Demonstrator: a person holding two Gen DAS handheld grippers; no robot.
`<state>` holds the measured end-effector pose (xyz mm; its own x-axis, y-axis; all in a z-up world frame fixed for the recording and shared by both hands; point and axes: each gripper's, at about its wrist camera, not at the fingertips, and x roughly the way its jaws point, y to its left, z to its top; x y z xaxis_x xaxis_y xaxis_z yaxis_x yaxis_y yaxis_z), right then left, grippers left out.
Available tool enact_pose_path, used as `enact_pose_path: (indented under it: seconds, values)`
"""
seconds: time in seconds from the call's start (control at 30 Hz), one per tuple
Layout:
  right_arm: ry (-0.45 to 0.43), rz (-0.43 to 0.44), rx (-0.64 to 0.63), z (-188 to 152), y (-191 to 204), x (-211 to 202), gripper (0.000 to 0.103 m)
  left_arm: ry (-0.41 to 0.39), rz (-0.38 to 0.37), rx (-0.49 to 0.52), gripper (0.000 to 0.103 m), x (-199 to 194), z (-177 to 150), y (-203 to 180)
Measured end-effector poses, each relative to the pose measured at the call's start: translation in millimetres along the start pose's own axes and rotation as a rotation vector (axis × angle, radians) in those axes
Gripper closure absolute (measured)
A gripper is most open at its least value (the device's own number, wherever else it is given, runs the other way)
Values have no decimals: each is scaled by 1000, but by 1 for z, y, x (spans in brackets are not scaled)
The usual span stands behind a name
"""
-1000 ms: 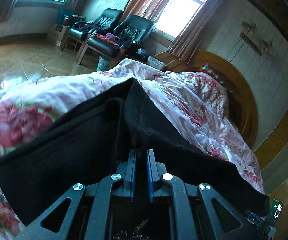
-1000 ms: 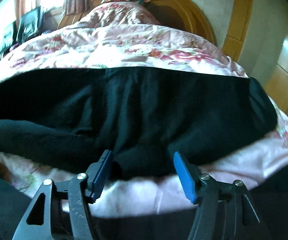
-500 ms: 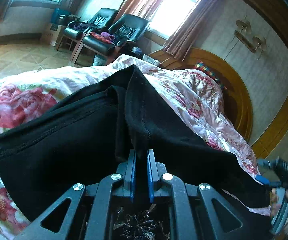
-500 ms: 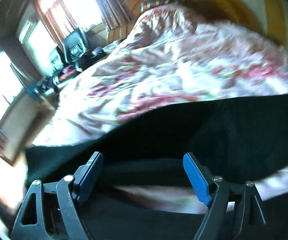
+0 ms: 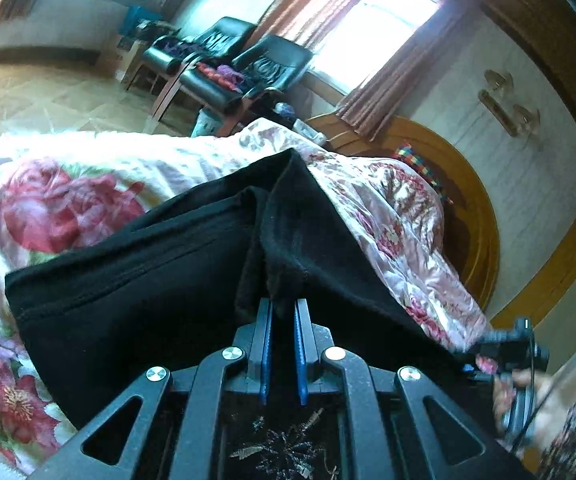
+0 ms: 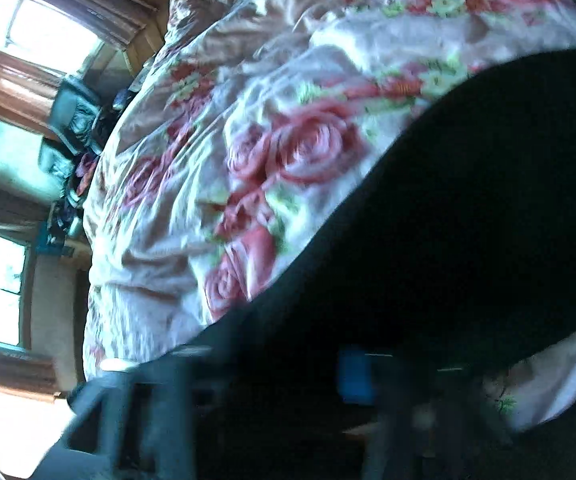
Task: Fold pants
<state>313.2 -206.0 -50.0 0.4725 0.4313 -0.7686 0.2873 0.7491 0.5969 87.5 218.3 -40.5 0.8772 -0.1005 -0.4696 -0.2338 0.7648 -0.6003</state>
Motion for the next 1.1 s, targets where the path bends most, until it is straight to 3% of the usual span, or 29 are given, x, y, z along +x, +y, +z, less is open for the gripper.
enact_pose_path:
  seconds: [0.17, 0.43, 0.47, 0.57, 0.6, 0.63, 0.8, 0.93, 1.0, 1.1]
  values:
    - [-66, 157, -70, -29, -3, -42, 93, -36, -22, -71, 94, -4, 8, 14]
    - [-128, 221, -177, -95, -5, -82, 93, -89, -60, -176, 93, -17, 12, 32]
    - [-138, 219, -176, -104, -9, -83, 93, -89, -64, -185, 88, -19, 11, 33]
    - [-155, 241, -124, -124, -29, -81, 93, -91, -156, -233, 45, -28, 6, 32]
    - [-153, 246, -103, -130, -36, -80, 93, -86, -201, -265, 35, -32, 2, 33]
    - [-147, 249, -81, -134, -43, -75, 93, -73, -222, -282, 34, -34, -2, 32]
    - [-128, 277, -6, -143, -65, -62, 93, 44, -156, -255, 34, -25, -14, 27]
    - [-136, 280, -29, -143, -64, -65, 93, 92, -109, -296, 38, -15, -20, 36]
    - [-142, 273, -53, -142, -61, -67, 93, 107, -81, -314, 71, -11, -20, 42]
    - [-150, 261, -75, -141, -57, -69, 93, 122, -120, -383, 79, -8, -15, 52]
